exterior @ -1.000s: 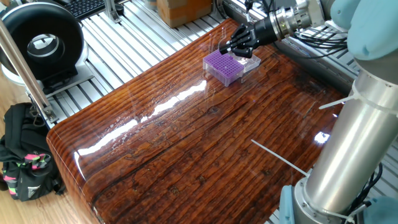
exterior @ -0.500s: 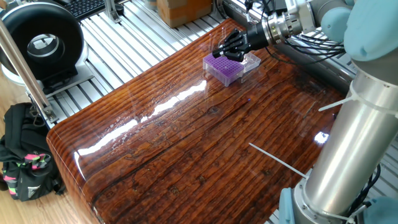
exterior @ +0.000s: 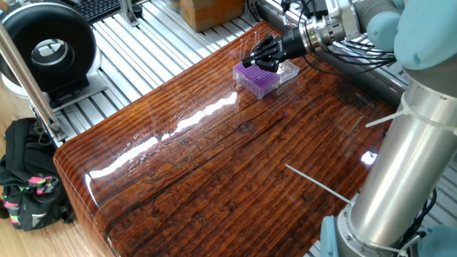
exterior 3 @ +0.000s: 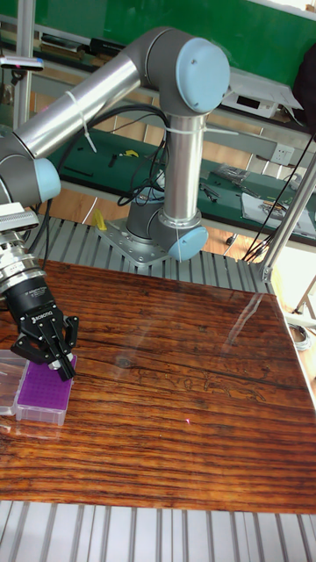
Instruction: Insert a small pipette tip into the holder for small pipette tips
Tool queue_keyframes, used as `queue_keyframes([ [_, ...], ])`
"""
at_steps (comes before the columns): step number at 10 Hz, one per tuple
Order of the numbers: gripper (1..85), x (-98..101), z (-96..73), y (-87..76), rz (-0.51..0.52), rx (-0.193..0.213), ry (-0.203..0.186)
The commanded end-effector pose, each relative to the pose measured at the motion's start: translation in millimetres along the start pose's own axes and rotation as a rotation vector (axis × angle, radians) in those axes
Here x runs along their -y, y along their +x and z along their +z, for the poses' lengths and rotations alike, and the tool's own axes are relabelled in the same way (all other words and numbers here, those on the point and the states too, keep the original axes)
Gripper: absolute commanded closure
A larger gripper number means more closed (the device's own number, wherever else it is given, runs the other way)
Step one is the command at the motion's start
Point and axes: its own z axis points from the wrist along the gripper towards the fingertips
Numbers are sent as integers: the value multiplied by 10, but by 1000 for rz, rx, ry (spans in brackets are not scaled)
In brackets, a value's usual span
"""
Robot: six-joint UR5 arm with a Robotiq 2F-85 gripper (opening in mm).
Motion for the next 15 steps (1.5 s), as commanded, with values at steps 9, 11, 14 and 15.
queue_keyframes([
  [9, 847, 49, -3, 42, 31, 4, 14],
  [11, 847, 49, -4, 44, 33, 4, 14],
  [14, 847, 47, -5, 48, 36, 3, 13],
  [15, 847, 46, -6, 39, 36, 7, 12],
])
